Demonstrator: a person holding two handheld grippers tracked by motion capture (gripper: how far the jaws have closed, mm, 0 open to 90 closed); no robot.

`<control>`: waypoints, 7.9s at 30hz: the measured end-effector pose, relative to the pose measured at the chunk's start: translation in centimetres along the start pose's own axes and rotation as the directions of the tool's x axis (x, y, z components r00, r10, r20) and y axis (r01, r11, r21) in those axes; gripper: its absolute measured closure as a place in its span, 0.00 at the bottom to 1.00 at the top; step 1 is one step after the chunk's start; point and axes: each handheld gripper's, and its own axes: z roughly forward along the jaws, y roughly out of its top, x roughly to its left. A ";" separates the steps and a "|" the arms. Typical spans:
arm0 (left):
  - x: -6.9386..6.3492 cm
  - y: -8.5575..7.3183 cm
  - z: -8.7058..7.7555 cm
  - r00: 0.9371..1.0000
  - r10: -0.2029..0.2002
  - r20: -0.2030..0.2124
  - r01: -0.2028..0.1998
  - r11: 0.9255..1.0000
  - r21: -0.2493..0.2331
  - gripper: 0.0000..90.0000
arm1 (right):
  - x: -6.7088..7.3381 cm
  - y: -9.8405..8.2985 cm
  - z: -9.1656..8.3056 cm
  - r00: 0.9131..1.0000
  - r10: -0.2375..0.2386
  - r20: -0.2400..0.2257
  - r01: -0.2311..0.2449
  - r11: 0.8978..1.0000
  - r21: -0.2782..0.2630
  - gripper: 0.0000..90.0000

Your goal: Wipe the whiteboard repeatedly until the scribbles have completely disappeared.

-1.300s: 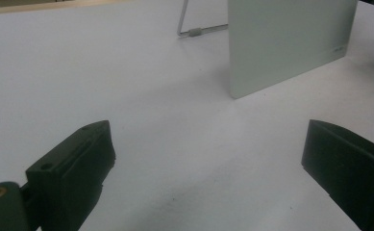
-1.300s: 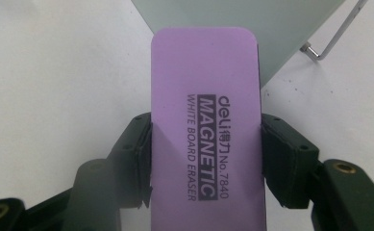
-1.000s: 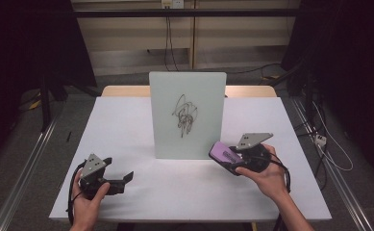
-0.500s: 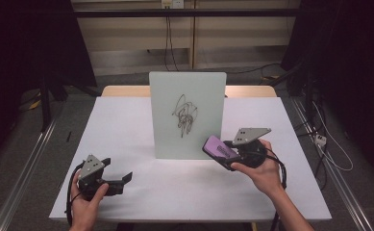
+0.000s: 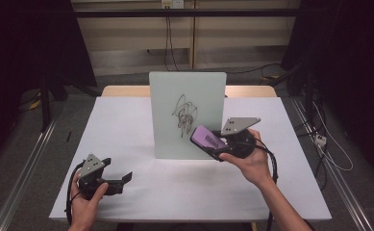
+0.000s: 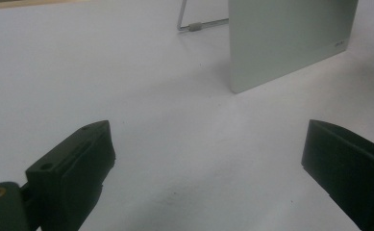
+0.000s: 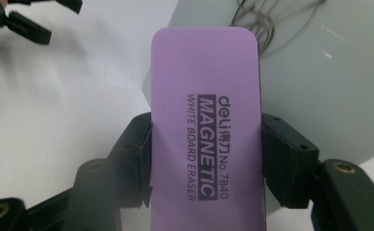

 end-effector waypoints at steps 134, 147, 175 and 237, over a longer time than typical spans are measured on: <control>0.0 -0.1 0.3 1.000 0.019 0.013 -0.019 1.000 0.025 0.05 | -0.1 7.8 6.4 0.962 -0.210 0.173 0.206 0.978 0.042 0.46; 0.0 -0.1 0.4 1.000 0.011 0.004 -0.011 1.000 0.025 0.05 | 1.3 5.9 8.3 0.970 -0.215 0.117 0.208 0.976 0.069 0.47; 0.1 -0.1 0.3 1.000 0.015 0.013 -0.015 0.999 0.029 0.05 | 0.5 5.5 7.0 0.973 -0.189 0.131 0.183 0.982 0.056 0.46; 0.0 -0.1 0.3 1.000 0.015 0.010 -0.016 0.999 0.028 0.05 | 3.2 3.2 10.2 0.969 -0.228 0.092 0.217 0.969 0.116 0.47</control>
